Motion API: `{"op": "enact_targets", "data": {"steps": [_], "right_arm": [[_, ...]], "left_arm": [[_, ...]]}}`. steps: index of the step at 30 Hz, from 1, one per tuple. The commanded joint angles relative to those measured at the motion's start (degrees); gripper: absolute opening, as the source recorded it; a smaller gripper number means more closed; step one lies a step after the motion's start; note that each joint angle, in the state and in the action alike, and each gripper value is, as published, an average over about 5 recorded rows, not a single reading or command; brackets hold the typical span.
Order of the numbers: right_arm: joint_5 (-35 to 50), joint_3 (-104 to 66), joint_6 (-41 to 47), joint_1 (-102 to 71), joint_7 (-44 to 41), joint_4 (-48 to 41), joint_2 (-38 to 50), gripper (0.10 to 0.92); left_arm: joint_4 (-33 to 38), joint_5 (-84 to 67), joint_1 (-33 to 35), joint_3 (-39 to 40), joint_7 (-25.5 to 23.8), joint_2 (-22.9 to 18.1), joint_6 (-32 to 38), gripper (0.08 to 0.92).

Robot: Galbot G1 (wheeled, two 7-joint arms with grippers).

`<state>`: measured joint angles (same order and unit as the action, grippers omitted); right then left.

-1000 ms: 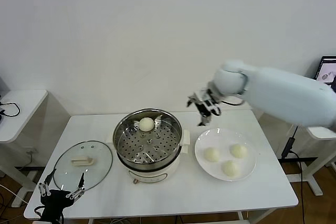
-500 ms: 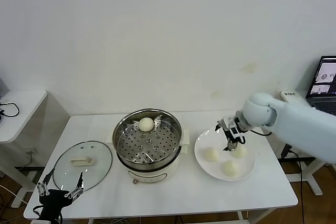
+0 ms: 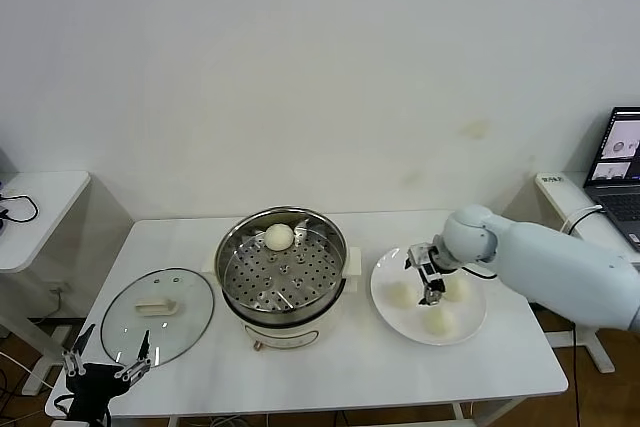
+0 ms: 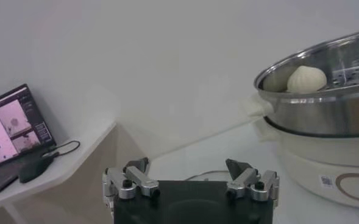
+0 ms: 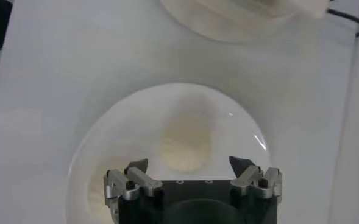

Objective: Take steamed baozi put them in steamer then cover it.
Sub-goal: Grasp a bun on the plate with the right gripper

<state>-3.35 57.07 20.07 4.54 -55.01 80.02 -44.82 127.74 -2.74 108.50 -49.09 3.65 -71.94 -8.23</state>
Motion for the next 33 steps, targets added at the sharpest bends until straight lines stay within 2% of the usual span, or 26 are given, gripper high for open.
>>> {"op": "enact_targets", "data": {"steps": [1,16,33], "right_arm": [[-1.4,-2.1,0.3,-4.0,0.0,-3.4,-2.2,0.809],[-2.9,-4.3,0.2,-6.0,0.8,-6.5,-4.5,0.766],[-3.3,-4.8,0.7,-5.3,0.2,-6.5,-5.0,0.538]], "left_arm": [[-0.2,0.0,0.0,-0.2,0.0,0.1,0.1,0.823],[-0.2,-0.1,-0.4,-0.4,0.0,0.0,0.0,0.823],[0.0,-0.1,-0.2,-0.4,0.2,-0.4,0.2,0.823]]}}
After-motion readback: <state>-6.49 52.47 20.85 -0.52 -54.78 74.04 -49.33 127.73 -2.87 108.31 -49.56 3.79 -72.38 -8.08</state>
